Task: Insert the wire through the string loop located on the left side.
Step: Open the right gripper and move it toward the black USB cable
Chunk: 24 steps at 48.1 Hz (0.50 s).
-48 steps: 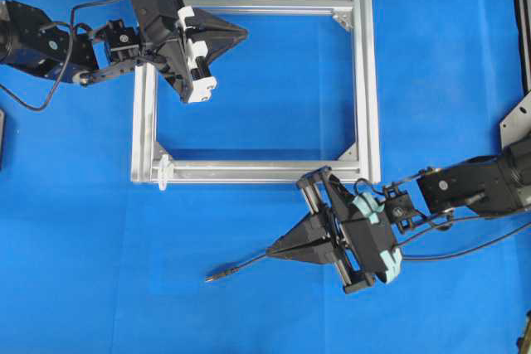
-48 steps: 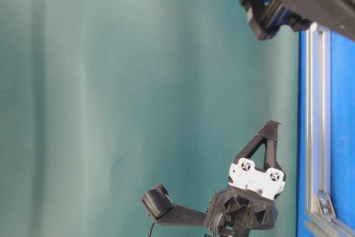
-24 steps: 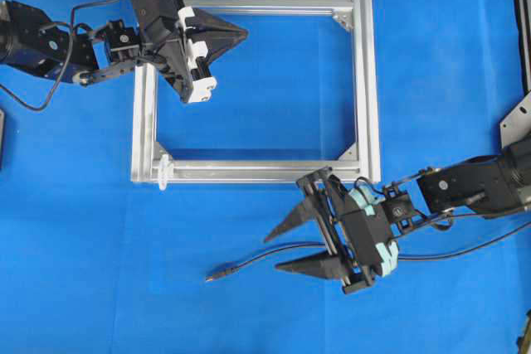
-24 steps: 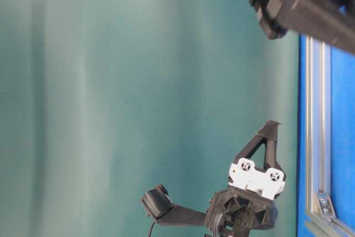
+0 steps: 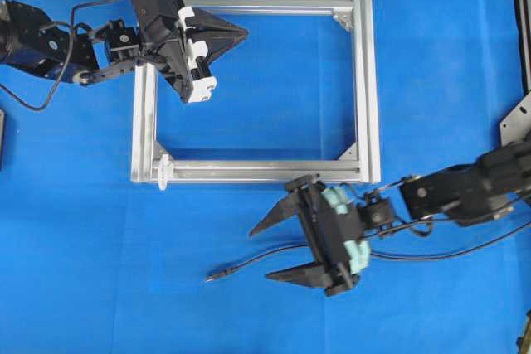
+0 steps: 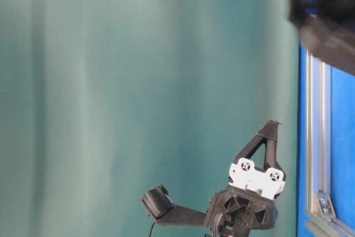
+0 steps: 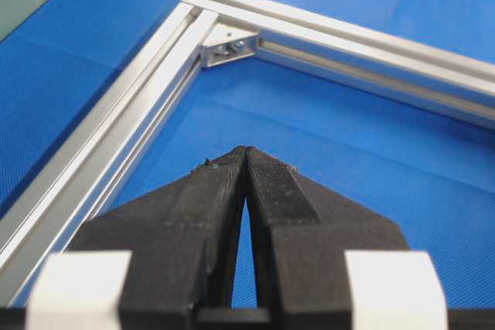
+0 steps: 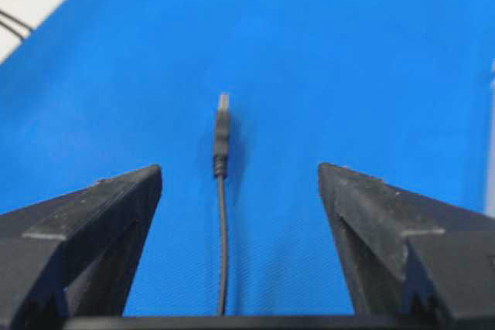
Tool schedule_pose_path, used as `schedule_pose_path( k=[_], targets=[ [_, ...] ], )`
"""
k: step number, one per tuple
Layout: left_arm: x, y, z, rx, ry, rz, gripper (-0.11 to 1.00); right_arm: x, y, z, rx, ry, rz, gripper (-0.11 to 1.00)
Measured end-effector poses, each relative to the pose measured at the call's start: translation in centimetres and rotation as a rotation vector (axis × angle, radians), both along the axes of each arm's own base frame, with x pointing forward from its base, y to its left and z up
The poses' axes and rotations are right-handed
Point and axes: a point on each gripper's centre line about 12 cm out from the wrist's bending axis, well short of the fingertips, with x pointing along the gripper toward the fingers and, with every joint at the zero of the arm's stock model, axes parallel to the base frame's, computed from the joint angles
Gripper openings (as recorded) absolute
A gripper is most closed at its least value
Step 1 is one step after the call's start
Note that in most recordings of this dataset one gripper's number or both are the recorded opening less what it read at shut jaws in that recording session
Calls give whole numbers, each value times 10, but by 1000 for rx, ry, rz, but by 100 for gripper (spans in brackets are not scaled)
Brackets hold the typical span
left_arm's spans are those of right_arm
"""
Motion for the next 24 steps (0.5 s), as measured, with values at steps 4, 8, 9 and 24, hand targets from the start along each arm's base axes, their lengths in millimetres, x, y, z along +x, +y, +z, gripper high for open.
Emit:
schedule_pose_path(
  k=[4, 8, 9, 24],
  targets=[
    [0, 0, 0, -2, 1, 0, 0, 6, 5, -11, 6, 19, 2, 82],
    [0, 0, -1, -3, 4, 0, 0, 12, 8, -22, 11, 37, 1, 82],
    [0, 0, -1, -4, 5, 0, 0, 14, 9, -24, 11, 42, 1, 82],
    [-1, 0, -3, -10, 21, 1, 0, 22, 10, -37, 20, 64, -20, 80]
  ],
)
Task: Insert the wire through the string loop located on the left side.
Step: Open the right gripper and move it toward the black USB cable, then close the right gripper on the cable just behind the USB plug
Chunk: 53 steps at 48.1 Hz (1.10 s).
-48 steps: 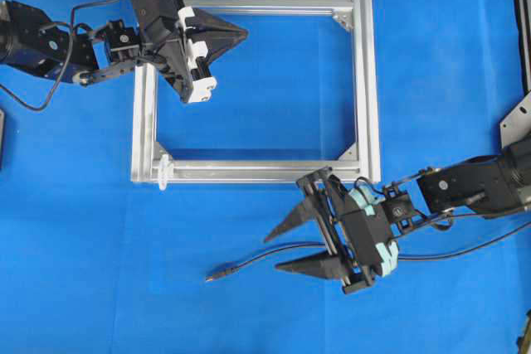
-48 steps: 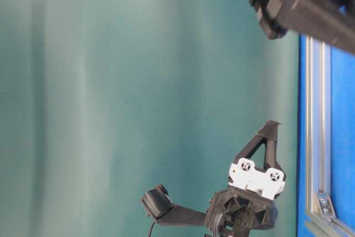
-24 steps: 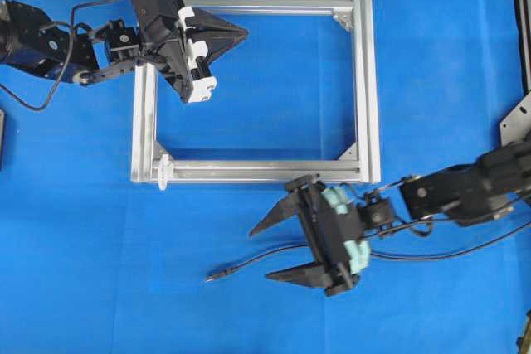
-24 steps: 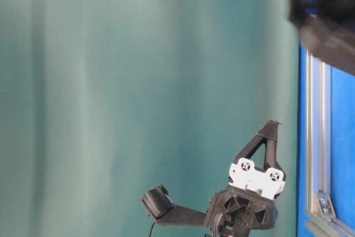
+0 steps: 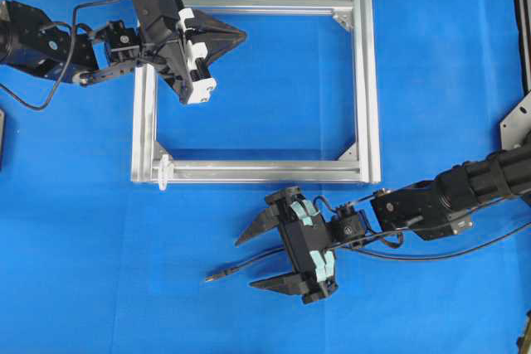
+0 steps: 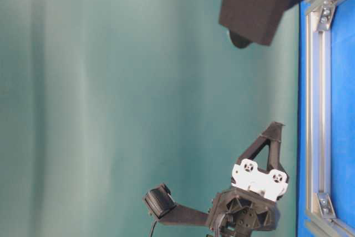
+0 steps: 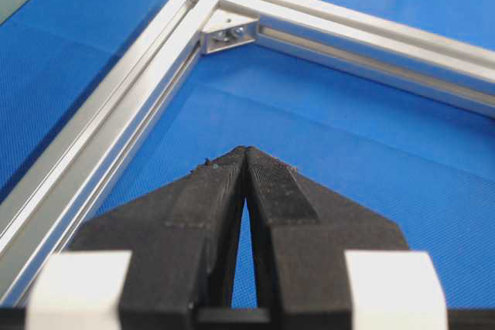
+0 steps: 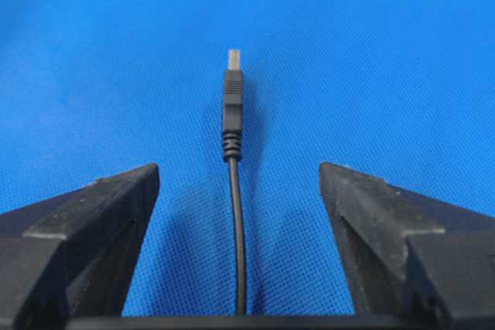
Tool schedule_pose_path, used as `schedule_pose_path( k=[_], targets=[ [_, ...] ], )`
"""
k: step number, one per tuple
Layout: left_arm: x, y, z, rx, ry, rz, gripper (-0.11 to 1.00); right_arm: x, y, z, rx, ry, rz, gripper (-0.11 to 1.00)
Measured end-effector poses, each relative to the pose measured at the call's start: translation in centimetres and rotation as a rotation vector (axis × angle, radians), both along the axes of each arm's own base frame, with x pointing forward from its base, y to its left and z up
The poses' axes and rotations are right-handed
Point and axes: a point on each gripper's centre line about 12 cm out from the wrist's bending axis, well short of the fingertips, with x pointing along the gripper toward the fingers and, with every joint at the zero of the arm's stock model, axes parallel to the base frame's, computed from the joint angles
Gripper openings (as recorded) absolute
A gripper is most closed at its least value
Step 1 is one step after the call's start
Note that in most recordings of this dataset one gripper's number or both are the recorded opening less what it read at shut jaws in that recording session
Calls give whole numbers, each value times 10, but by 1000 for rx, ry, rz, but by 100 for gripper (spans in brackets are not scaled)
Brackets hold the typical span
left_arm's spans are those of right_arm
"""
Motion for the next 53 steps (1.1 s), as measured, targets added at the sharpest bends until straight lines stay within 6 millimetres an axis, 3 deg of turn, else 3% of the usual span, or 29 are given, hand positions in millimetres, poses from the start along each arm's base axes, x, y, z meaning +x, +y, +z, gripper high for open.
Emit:
schedule_pose_path(
  k=[6, 15, 20, 41, 53],
  targets=[
    [-1, 0, -1, -1, 4, 0, 0, 0, -1, -1, 2, 9, -6, 68],
    [-3, -1, -3, -3, 12, -1, 0, -1, -1, -2, -2, 20, -8, 16],
    [-5, -1, -5, -4, 18, -1, 0, -1, -1, -3, -6, 27, -7, 0],
    [-6, -2, -5, -5, 19, -1, 0, -1, -2, -2, -6, 29, -10, 0],
    [-6, -2, -5, -14, 18, 1, 0, -3, -5, 30, -10, 19, -14, 0]
  ],
)
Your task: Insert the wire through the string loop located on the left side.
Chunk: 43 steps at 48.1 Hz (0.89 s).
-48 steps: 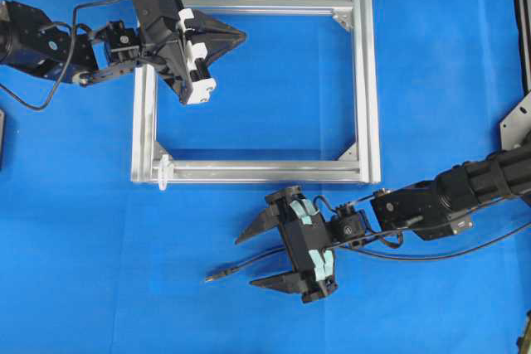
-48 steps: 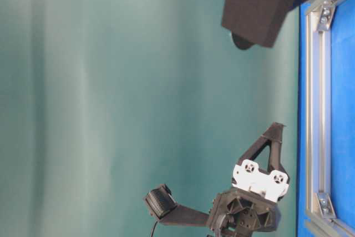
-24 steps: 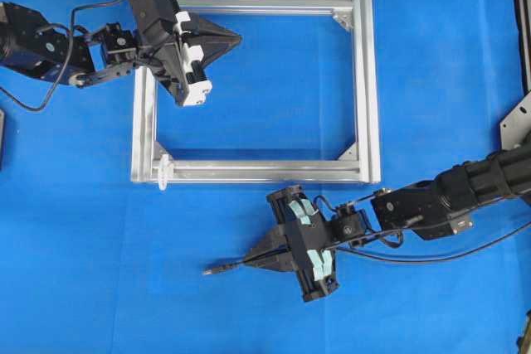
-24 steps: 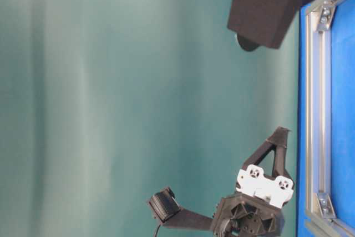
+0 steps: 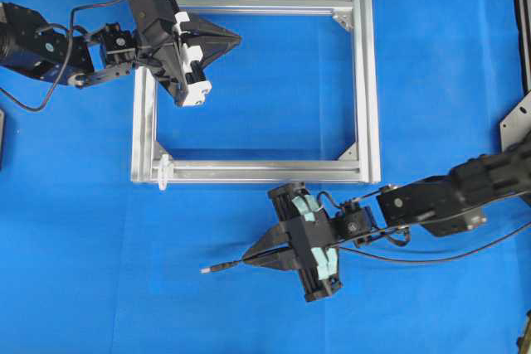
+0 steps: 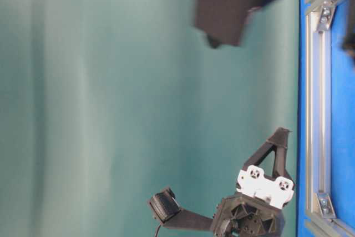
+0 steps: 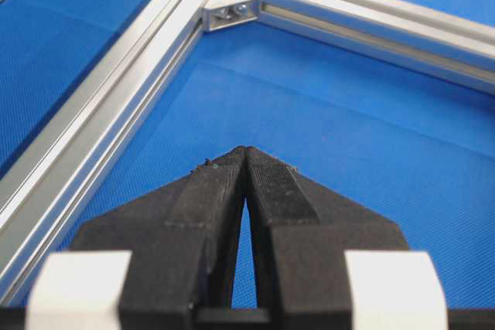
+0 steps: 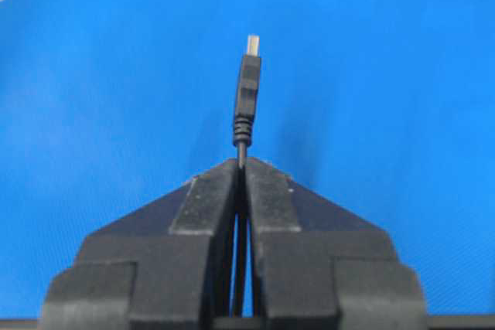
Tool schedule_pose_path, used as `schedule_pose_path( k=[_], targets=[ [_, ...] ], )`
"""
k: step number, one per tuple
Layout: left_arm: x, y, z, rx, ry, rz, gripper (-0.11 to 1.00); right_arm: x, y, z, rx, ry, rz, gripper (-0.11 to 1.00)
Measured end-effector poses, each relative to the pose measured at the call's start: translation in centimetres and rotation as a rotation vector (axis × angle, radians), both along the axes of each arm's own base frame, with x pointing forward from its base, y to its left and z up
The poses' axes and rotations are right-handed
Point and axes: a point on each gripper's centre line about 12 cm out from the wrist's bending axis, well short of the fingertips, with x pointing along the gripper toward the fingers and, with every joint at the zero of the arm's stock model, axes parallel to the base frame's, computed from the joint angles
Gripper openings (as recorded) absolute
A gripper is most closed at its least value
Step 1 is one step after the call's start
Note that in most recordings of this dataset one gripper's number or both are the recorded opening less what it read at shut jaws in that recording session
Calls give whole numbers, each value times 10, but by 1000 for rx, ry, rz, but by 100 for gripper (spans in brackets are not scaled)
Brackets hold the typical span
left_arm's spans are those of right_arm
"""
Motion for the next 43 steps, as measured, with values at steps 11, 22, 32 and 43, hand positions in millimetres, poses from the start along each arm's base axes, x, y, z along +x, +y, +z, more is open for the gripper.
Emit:
schedule_pose_path(
  k=[11, 22, 32, 43],
  targets=[
    [0, 0, 0, -13, -4, 4, 0, -6, -3, 38, -22, 2, 1, 0],
    [0, 0, 0, -13, -4, 4, 0, -7, -8, 37, -30, 17, -7, 0],
    [0, 0, 0, -13, -4, 4, 0, -7, -8, 37, -31, 20, -7, 0],
    [0, 0, 0, -14, -5, 4, 0, -7, -8, 37, -34, 20, -6, 0]
  ],
)
